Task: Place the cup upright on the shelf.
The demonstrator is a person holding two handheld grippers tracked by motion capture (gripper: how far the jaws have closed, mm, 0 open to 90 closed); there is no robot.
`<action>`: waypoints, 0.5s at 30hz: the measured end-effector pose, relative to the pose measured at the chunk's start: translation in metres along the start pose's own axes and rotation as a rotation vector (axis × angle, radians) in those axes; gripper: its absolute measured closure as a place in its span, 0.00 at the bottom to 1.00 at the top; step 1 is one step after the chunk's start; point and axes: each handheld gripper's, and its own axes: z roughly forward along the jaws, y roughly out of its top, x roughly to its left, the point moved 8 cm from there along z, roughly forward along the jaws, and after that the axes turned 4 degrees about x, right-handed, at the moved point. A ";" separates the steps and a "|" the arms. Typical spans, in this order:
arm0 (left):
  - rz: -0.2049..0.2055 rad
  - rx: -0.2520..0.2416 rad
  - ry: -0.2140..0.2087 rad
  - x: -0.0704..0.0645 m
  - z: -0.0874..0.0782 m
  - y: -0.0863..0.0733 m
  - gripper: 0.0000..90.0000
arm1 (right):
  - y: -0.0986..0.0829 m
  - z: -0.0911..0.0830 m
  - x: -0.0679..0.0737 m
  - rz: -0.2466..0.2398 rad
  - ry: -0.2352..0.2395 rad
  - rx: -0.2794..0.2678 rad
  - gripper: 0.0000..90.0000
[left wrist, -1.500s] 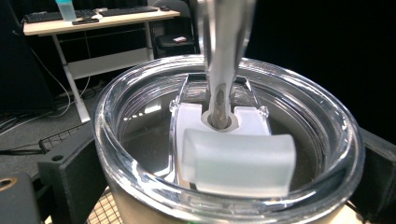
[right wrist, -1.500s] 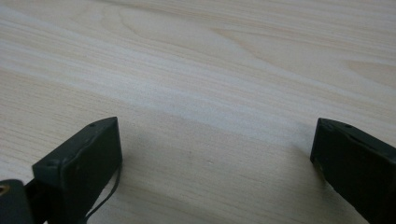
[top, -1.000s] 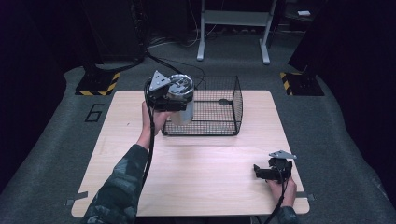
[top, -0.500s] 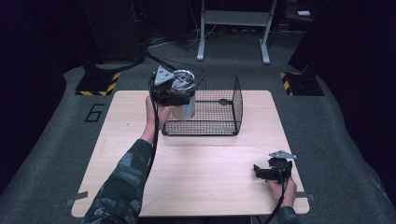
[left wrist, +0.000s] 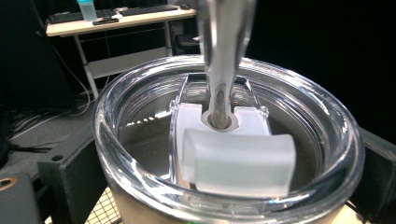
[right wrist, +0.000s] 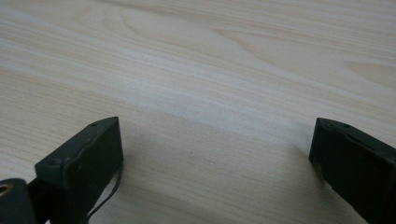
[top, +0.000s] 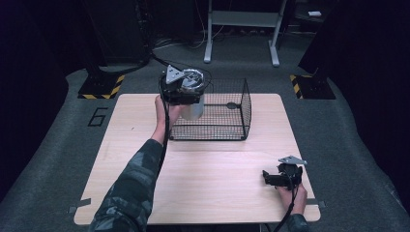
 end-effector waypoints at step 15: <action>-0.032 0.019 0.081 0.015 0.021 -0.016 0.04 | 0.000 0.000 0.002 0.019 0.006 -0.001 0.03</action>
